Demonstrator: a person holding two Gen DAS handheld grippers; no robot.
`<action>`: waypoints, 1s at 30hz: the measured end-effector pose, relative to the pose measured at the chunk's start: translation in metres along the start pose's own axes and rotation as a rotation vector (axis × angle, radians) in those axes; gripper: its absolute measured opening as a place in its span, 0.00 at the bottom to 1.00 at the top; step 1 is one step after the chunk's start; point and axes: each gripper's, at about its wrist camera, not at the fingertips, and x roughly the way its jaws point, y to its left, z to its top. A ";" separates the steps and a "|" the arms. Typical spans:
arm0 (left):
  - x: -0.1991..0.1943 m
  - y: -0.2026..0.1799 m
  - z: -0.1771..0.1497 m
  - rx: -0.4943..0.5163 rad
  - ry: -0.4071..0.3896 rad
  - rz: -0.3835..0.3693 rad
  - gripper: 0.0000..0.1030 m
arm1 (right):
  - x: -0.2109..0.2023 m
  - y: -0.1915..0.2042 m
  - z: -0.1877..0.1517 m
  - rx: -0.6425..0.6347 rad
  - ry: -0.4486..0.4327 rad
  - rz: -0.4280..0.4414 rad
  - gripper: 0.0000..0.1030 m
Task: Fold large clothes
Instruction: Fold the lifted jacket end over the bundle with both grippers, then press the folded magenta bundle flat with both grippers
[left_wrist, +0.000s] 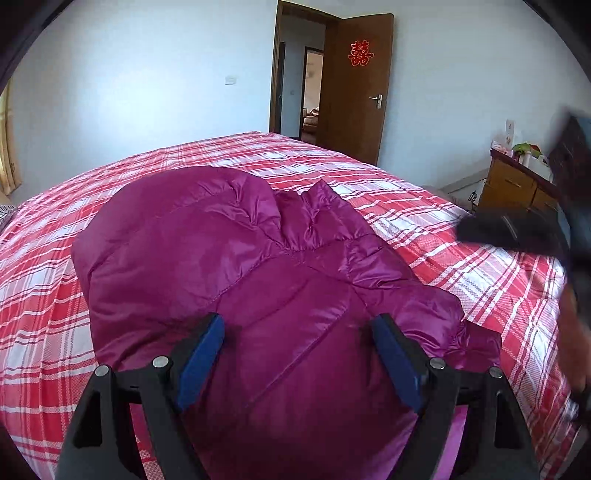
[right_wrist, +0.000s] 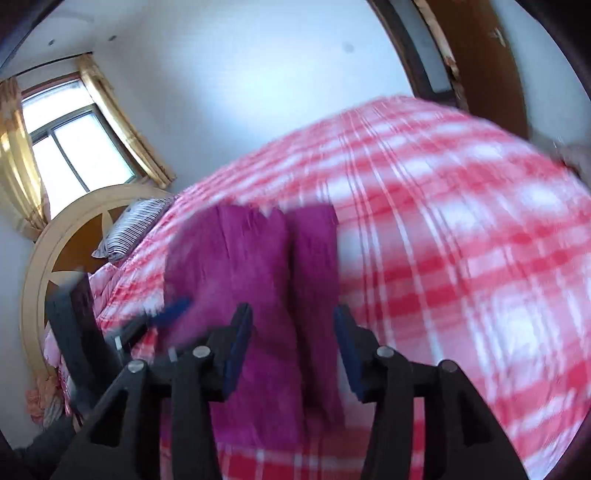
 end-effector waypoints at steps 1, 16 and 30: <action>0.000 0.001 0.000 0.000 0.001 -0.004 0.81 | 0.007 0.001 0.013 0.003 0.012 0.014 0.52; 0.001 0.013 0.007 0.018 0.030 0.057 0.83 | 0.070 -0.030 0.032 0.088 0.055 -0.044 0.07; 0.045 0.033 0.030 -0.042 0.111 0.273 0.92 | 0.079 -0.022 0.019 -0.007 0.060 -0.314 0.28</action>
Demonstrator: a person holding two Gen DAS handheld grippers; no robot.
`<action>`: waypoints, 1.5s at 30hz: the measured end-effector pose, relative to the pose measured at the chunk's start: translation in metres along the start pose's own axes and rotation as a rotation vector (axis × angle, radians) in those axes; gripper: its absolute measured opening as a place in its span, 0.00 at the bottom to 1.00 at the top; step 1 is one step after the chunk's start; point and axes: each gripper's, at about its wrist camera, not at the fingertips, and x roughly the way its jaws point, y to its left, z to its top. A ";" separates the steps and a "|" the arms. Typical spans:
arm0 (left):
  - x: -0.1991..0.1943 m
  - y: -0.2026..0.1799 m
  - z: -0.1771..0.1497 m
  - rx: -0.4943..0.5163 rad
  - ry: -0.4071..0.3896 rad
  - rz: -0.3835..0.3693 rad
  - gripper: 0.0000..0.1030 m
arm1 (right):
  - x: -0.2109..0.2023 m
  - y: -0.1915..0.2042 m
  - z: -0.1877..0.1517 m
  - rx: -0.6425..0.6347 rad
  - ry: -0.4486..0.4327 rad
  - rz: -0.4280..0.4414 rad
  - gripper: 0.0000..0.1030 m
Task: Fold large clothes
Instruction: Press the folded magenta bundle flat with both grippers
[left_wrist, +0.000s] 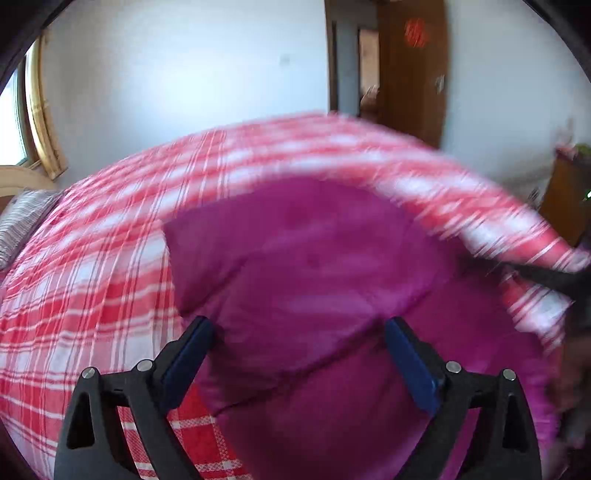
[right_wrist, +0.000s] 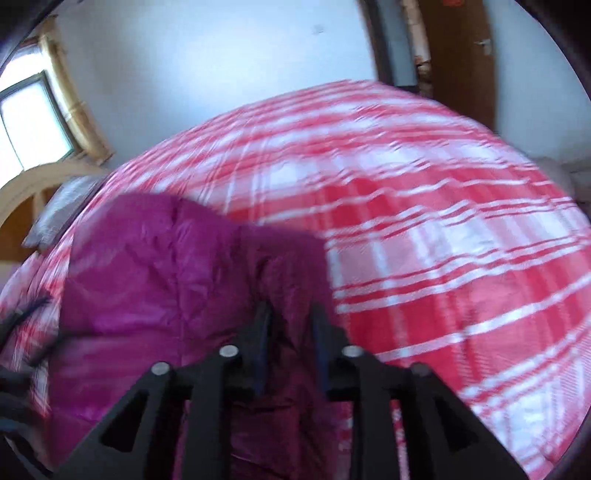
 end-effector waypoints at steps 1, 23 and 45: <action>0.005 -0.002 -0.004 0.005 -0.007 0.015 0.92 | -0.018 0.005 0.005 0.006 -0.056 -0.041 0.29; 0.062 0.055 0.004 -0.384 0.049 -0.057 0.99 | 0.033 0.019 -0.010 0.162 -0.066 -0.020 0.65; 0.073 0.047 -0.002 -0.334 0.071 -0.025 0.99 | 0.049 0.021 -0.013 0.149 -0.017 -0.055 0.67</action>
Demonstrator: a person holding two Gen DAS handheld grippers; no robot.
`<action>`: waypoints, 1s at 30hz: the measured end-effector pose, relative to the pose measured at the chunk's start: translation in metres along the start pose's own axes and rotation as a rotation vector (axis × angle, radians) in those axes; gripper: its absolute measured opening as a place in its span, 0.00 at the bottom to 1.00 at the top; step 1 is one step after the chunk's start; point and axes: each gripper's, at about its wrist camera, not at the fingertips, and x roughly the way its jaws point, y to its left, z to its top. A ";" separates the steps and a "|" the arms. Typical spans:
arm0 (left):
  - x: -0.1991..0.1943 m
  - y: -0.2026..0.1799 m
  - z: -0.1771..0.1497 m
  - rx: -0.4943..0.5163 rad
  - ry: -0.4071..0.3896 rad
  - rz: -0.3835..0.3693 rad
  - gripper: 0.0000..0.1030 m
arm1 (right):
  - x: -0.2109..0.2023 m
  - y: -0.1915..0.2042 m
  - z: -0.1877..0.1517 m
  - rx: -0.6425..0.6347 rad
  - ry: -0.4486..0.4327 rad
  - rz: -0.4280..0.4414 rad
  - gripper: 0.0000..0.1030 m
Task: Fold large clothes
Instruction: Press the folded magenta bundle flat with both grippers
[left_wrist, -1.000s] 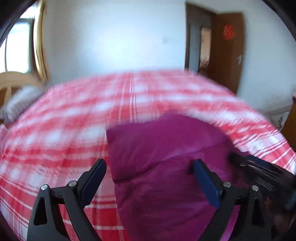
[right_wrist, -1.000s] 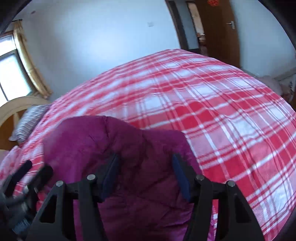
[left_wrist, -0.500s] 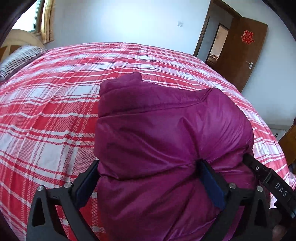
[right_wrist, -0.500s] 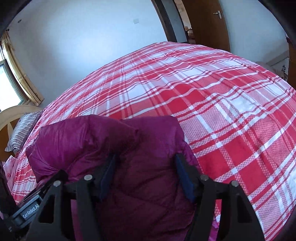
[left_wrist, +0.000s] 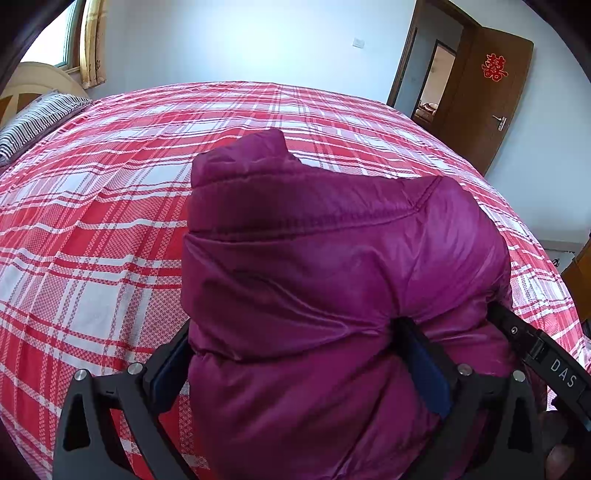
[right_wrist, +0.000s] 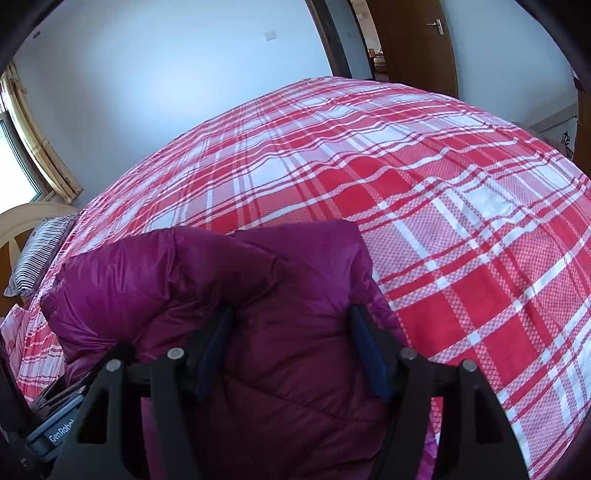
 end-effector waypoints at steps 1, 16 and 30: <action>0.000 0.000 0.000 -0.002 0.001 -0.002 0.99 | 0.000 0.000 0.000 0.000 0.000 0.001 0.67; 0.007 0.004 0.000 -0.011 0.023 -0.012 0.99 | 0.006 0.000 0.001 -0.013 0.011 -0.015 0.68; 0.008 0.006 0.000 -0.012 0.025 -0.016 0.99 | 0.009 -0.001 0.002 -0.009 0.022 -0.007 0.68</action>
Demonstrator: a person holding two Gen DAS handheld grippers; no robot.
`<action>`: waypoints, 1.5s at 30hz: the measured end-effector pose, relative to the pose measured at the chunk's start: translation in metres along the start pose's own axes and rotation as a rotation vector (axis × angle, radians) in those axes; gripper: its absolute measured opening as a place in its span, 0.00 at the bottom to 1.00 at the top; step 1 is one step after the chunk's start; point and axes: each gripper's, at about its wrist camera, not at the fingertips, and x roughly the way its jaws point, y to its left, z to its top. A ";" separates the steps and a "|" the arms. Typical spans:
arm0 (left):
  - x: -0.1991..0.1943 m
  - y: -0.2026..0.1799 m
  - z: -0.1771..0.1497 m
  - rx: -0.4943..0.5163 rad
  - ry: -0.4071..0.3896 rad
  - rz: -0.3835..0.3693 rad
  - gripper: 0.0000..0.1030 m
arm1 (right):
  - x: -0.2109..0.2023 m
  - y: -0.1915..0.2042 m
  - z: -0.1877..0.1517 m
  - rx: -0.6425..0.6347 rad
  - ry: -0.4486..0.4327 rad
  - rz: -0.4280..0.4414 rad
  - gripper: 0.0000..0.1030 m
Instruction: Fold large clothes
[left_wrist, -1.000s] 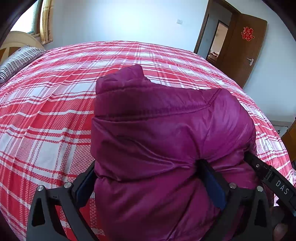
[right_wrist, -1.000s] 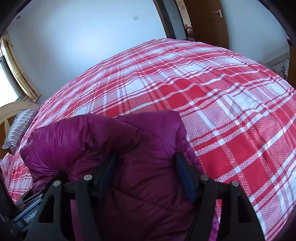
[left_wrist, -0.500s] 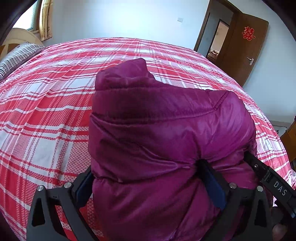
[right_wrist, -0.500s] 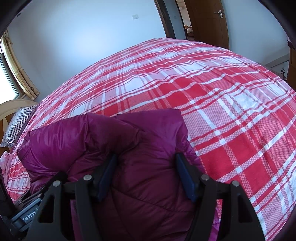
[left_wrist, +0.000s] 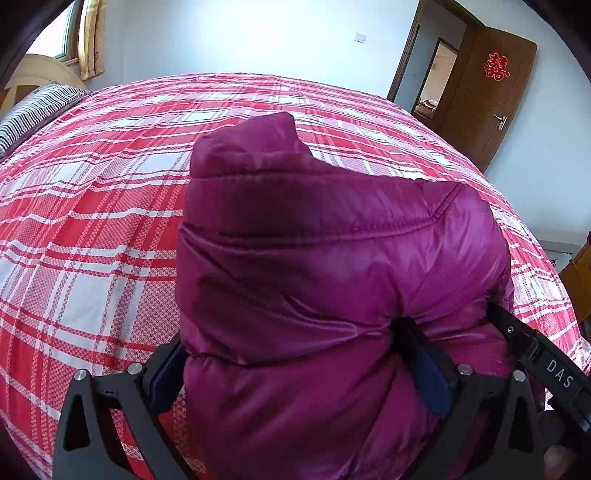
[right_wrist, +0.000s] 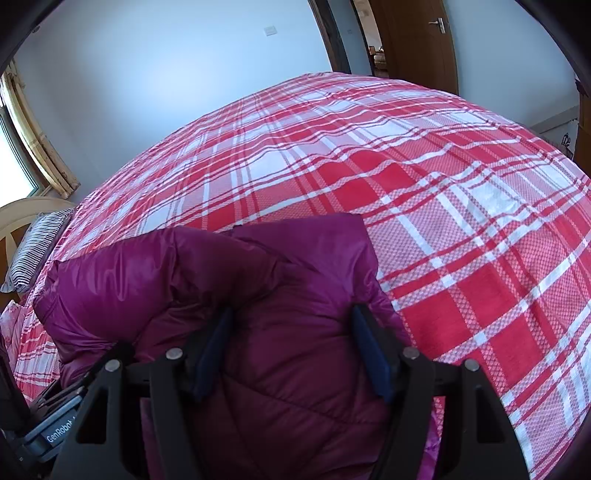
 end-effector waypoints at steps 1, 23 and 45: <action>0.000 0.000 0.000 0.000 0.000 0.000 0.99 | 0.000 0.000 0.000 0.001 0.000 0.001 0.68; -0.052 0.041 -0.044 -0.207 0.030 -0.318 0.99 | -0.018 -0.069 0.014 0.092 0.113 0.256 0.76; -0.105 0.001 -0.046 0.013 -0.078 -0.362 0.42 | -0.016 -0.060 0.014 0.017 0.189 0.533 0.11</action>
